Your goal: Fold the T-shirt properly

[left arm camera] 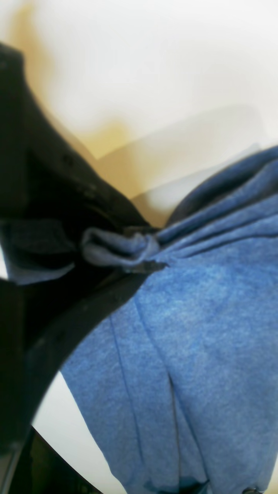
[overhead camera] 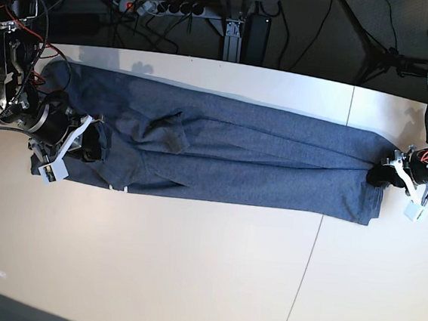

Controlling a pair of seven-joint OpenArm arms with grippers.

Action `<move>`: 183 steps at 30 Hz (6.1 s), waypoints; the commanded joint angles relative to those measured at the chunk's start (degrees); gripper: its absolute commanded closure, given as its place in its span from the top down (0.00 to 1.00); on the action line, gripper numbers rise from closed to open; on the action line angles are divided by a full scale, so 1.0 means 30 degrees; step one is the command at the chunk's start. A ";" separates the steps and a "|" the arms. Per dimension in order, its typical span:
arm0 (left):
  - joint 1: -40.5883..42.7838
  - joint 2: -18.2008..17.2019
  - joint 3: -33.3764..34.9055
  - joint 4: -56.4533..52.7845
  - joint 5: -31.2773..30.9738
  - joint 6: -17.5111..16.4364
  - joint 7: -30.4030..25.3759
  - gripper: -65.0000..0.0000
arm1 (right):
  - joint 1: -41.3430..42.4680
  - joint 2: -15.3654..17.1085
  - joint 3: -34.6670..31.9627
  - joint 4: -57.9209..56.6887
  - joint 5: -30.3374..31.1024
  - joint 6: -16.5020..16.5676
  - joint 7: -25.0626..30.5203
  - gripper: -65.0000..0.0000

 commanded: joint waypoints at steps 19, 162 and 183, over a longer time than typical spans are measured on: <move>-0.0219 -0.3738 -0.0204 0.0867 0.1515 0.0090 0.1078 0.00 | 0.0299 0.0357 0.3810 0.2346 0.0379 0.1348 -0.1450 0.33; 0.3759 1.0178 0.6105 1.2458 1.3559 0.3483 -0.3337 0.00 | 0.0255 0.0299 0.3810 0.1996 0.0189 0.1355 -0.0845 0.00; 0.3228 1.0163 0.6105 1.1817 1.2203 0.3053 -0.2630 0.00 | 0.0306 -0.2040 0.2586 0.4146 0.3912 0.1574 -0.1792 0.00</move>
